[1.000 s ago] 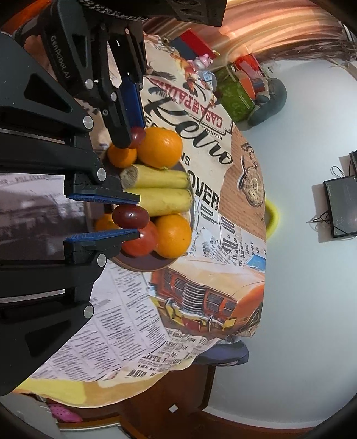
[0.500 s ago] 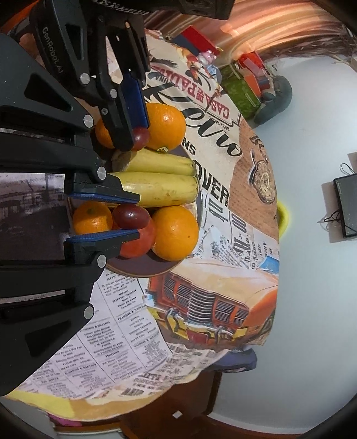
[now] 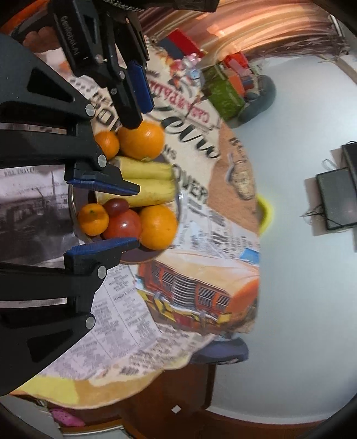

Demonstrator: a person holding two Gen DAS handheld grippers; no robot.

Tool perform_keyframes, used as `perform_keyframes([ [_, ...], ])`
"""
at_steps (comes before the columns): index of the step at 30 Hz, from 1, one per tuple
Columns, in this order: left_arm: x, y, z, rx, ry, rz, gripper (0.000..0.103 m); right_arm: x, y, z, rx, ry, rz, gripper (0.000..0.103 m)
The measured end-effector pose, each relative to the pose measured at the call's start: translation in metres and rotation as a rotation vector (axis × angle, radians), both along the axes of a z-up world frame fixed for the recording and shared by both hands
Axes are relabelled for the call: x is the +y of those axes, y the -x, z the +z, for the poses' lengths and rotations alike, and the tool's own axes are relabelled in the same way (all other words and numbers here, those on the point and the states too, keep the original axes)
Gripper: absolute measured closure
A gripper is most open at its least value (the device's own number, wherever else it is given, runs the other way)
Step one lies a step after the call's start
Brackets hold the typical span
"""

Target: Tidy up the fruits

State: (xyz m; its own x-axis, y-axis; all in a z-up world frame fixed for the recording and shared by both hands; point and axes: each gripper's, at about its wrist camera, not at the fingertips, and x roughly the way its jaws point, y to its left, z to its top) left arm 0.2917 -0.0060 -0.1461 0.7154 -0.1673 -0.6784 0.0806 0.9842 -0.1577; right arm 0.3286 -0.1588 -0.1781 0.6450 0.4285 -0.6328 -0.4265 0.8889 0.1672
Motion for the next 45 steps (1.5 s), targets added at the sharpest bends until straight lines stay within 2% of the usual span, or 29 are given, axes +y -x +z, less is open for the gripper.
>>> perform_keyframes([
  [6, 0.0, 0.047, 0.064, -0.153, -0.016, 0.023, 0.066, -0.009, 0.045, 0.061, -0.141, -0.035, -0.011, 0.074],
  [14, -0.004, 0.133, 0.141, -0.356, -0.03, 0.007, 0.065, -0.015, 0.134, 0.138, -0.359, -0.088, -0.022, 0.074],
  [15, -0.005, 0.142, 0.146, -0.374, -0.033, 0.006, 0.063, -0.016, 0.145, 0.145, -0.382, -0.1, -0.027, 0.074],
  [17, -0.005, 0.166, 0.158, -0.427, -0.046, 0.019, 0.045, -0.017, 0.161, 0.152, -0.412, -0.116, -0.034, 0.069],
  [21, -0.005, 0.197, 0.17, -0.474, -0.073, 0.033, 0.036, -0.016, 0.191, 0.158, -0.468, -0.137, -0.054, 0.056],
  [23, -0.004, 0.205, 0.173, -0.48, -0.07, 0.044, 0.027, -0.014, 0.197, 0.156, -0.479, -0.14, -0.062, 0.05],
  [28, -0.002, 0.221, 0.173, -0.506, -0.079, 0.081, 0.015, -0.009, 0.209, 0.149, -0.505, -0.128, -0.101, 0.021],
  [34, -0.002, 0.234, 0.168, -0.513, -0.09, 0.102, 0.006, -0.009, 0.216, 0.15, -0.532, -0.121, -0.142, 0.005],
  [37, -0.002, 0.239, 0.166, -0.513, -0.091, 0.104, 0.004, -0.011, 0.223, 0.152, -0.553, -0.12, -0.163, 0.001],
  [45, 0.0, 0.243, 0.163, -0.505, -0.086, 0.109, 0.001, -0.011, 0.23, 0.151, -0.562, -0.104, -0.17, 0.0],
])
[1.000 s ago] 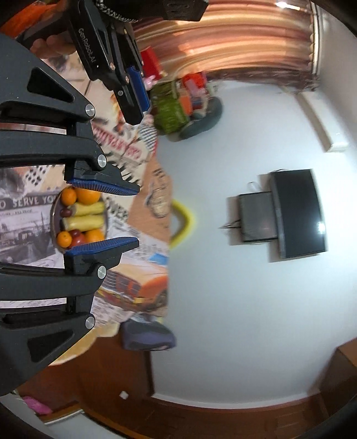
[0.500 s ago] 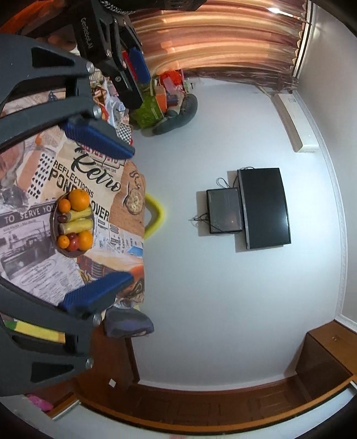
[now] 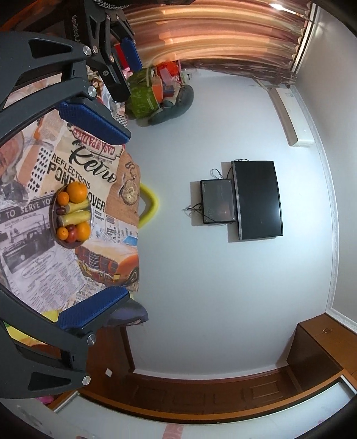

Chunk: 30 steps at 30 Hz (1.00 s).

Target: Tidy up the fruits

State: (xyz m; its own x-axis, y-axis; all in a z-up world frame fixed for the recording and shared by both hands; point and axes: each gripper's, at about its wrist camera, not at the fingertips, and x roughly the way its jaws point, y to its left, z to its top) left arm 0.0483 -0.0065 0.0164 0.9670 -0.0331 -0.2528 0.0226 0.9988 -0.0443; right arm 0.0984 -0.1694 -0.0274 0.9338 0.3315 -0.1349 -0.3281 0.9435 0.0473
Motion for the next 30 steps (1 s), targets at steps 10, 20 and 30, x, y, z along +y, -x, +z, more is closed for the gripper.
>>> perform_keyframes([
  [10, -0.002, 0.0, -0.0015, 0.003, -0.003, 0.003, 0.0, -0.0003, 0.0043, -0.0035, 0.002, 0.006, 0.001, 0.0],
  [20, -0.0036, -0.0002, -0.0017, 0.006, -0.001, -0.005, 0.0, 0.0003, 0.0049, -0.0032, 0.0, 0.007, -0.003, 0.0],
  [30, -0.004, -0.0001, -0.0008, 0.006, 0.006, -0.006, 0.0, 0.0011, 0.0053, -0.004, 0.0, 0.012, -0.006, 0.0],
])
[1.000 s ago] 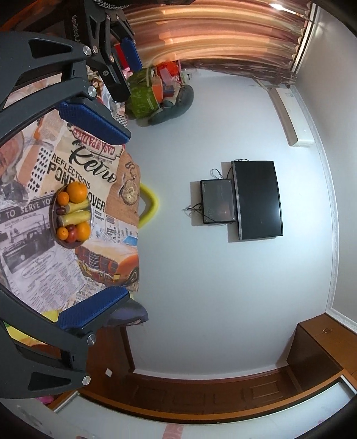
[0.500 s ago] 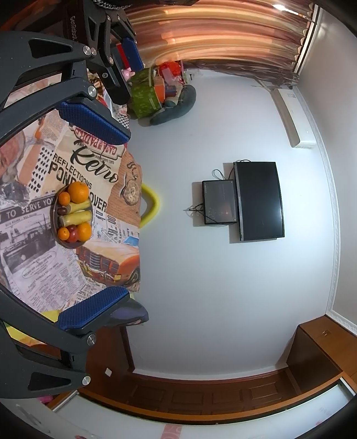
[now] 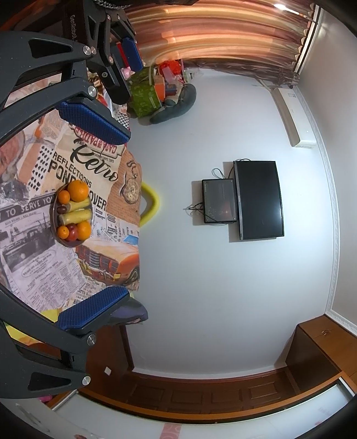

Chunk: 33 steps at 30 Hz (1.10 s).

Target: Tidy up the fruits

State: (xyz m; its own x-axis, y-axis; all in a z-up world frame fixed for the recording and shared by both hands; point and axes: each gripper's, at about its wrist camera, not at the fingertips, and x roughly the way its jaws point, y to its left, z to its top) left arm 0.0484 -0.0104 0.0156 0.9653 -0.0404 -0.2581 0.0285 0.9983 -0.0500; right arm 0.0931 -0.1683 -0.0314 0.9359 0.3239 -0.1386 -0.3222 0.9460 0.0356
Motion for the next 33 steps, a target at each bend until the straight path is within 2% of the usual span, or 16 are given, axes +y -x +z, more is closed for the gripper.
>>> perform_keyframes([
  [33, -0.005, 0.0008, -0.0014, 0.003, -0.004, -0.032, 0.0, -0.0036, 0.0013, -0.0002, 0.005, 0.003, -0.002, 0.0],
])
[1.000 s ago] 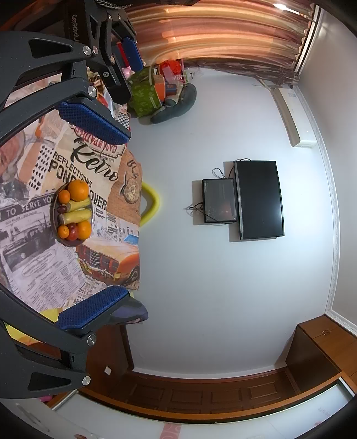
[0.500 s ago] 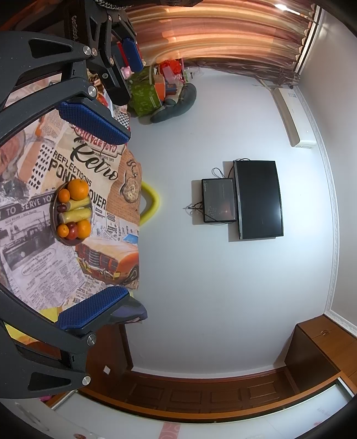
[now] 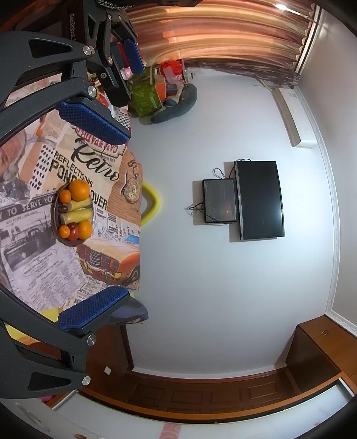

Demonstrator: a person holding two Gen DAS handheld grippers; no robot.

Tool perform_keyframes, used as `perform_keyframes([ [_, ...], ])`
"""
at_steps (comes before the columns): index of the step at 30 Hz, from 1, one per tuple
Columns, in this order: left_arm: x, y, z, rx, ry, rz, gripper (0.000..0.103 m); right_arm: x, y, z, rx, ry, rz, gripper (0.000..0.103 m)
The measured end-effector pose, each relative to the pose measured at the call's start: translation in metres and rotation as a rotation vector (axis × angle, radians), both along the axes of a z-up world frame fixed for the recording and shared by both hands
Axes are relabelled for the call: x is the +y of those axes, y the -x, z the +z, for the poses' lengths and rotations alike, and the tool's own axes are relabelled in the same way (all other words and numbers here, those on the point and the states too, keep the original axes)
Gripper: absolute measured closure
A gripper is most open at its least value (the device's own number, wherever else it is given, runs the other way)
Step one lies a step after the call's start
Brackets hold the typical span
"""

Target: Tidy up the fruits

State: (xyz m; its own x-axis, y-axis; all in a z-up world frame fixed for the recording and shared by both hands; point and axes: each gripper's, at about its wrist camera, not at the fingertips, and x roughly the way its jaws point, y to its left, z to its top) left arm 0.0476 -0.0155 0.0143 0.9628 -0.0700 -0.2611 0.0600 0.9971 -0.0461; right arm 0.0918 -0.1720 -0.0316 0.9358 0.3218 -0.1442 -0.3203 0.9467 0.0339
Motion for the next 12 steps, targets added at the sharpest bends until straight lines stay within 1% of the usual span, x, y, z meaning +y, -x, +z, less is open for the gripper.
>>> perform_keyframes([
  [12, -0.003, -0.0003, -0.0005, 0.0, -0.002, -0.014, 0.0, 0.0003, -0.0034, 0.0, 0.014, -0.001, -0.004, 0.0],
])
